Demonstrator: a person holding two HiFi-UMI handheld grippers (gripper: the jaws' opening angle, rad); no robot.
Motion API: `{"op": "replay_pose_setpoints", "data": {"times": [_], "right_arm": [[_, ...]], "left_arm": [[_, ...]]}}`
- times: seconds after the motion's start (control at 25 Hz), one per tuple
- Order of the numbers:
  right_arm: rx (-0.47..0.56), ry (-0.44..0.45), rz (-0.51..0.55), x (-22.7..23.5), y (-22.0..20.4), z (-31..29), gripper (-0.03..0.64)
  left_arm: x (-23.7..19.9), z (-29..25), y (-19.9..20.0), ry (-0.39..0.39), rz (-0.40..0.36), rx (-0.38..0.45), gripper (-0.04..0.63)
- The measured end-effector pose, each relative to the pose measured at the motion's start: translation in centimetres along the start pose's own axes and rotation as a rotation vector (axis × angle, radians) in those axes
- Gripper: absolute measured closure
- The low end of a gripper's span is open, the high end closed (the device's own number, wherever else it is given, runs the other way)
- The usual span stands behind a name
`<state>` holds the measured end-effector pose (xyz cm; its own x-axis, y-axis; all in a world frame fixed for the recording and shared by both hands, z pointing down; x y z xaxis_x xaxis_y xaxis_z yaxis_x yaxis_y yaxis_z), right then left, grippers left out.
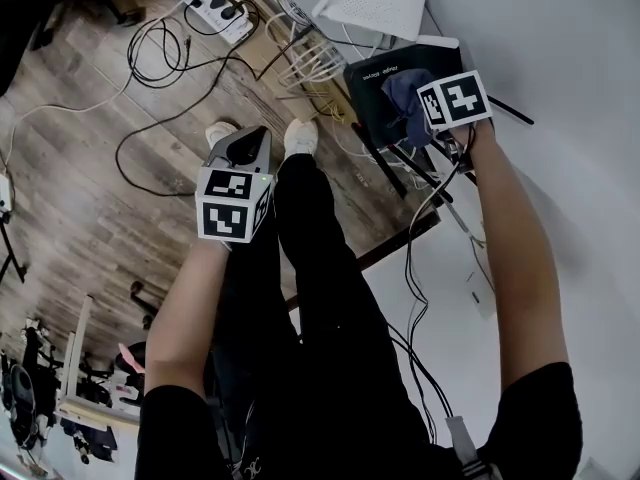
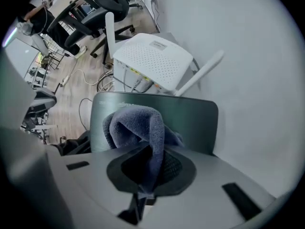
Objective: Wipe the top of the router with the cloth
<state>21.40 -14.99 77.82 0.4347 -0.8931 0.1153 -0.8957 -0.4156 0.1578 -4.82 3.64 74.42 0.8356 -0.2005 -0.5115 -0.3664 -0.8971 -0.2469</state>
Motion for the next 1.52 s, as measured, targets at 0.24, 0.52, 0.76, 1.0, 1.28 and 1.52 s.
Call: {"op": "replay_pose_setpoints", "data": {"times": [0.24,0.52,0.76,1.0,1.28,1.52], "right_arm": [[-0.1,-0.151,0.045,4.3,-1.1,0.1,0.601],[-0.169,-0.186,0.06,6.8,-1.6,-0.2,0.603],[-0.217,-0.201,0.091,8.1,-1.9,-0.3,0.603],[-0.213,-0.305,0.182,8.8,-2.3,-0.1,0.603],[-0.158,-0.309,0.221,8.7,-2.4,-0.8,0.603],[-0.13,-0.345,0.229,8.8,-1.8,-0.8,0.603]], "left_arm": [[0.7,-0.4,0.6,-0.006,0.019,0.017,0.595],[1.5,-1.4,0.2,-0.012,0.001,-0.002,0.595],[2.0,-1.7,-0.2,-0.016,-0.008,-0.01,0.595],[2.0,-2.1,-0.1,-0.014,-0.001,-0.006,0.595],[2.5,-2.9,0.3,-0.025,0.002,-0.003,0.595],[2.6,-3.1,-0.3,-0.028,-0.014,-0.024,0.595]]}}
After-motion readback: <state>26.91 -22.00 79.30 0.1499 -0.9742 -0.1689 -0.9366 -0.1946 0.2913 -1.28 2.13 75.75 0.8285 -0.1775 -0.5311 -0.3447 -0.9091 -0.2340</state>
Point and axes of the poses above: the fingertips, and each gripper's own axes: z backward along the fingers, x to its right, y out of its top, the point moved 4 cm from there along z, backward along the fingers, and after that the axes turned 14 degrees about z, right-handed, at the moved point
